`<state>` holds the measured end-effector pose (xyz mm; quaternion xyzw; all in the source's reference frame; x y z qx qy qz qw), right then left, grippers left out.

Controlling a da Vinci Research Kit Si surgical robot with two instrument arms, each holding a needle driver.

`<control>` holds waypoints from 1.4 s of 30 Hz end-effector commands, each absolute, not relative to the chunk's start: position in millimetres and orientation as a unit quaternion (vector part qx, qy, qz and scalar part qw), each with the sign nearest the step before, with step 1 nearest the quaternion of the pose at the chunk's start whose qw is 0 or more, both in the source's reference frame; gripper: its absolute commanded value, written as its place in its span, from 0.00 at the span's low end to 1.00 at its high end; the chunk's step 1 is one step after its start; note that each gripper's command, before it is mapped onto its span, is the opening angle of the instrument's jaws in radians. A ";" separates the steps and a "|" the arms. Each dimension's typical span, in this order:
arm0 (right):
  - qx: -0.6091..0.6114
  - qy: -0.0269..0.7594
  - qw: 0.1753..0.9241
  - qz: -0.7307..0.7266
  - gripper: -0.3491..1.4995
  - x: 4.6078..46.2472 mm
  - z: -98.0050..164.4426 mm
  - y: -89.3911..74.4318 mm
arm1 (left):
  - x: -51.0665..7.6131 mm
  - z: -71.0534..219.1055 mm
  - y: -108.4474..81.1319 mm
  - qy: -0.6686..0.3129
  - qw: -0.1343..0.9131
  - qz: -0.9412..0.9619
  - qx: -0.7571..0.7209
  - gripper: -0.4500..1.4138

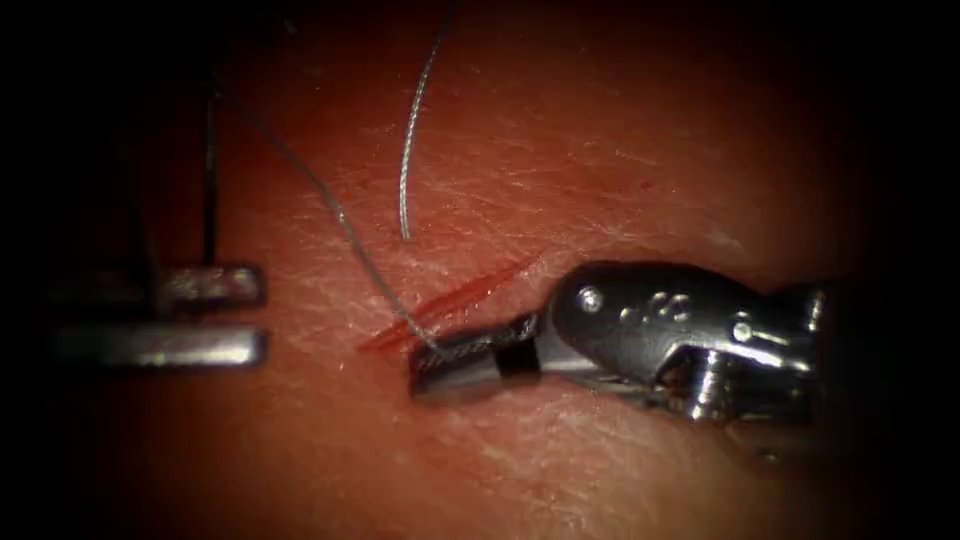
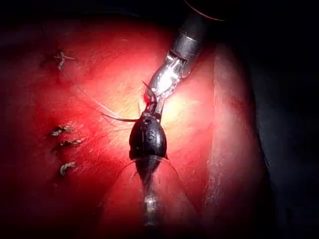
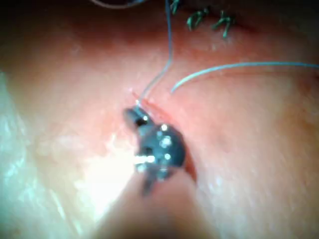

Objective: Wound Closure

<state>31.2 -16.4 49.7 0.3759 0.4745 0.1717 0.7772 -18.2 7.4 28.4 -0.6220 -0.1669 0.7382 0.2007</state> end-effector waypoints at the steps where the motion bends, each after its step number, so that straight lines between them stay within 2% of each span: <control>1: 0.369 0.476 0.778 0.178 0.00 31.8 50.0 -16.9 | -18.8 29.1 6.9 -0.168 0.201 0.738 -0.622 0.00; 32: 0.392 0.458 0.788 0.126 0.00 28.9 43.5 -18.1 | -19.7 29.3 6.2 -0.166 0.199 0.737 -0.624 0.00; 42: 0.427 0.465 0.770 0.088 0.00 24.9 37.5 -19.5 | -20.8 29.1 5.6 -0.172 0.188 0.733 -0.630 0.00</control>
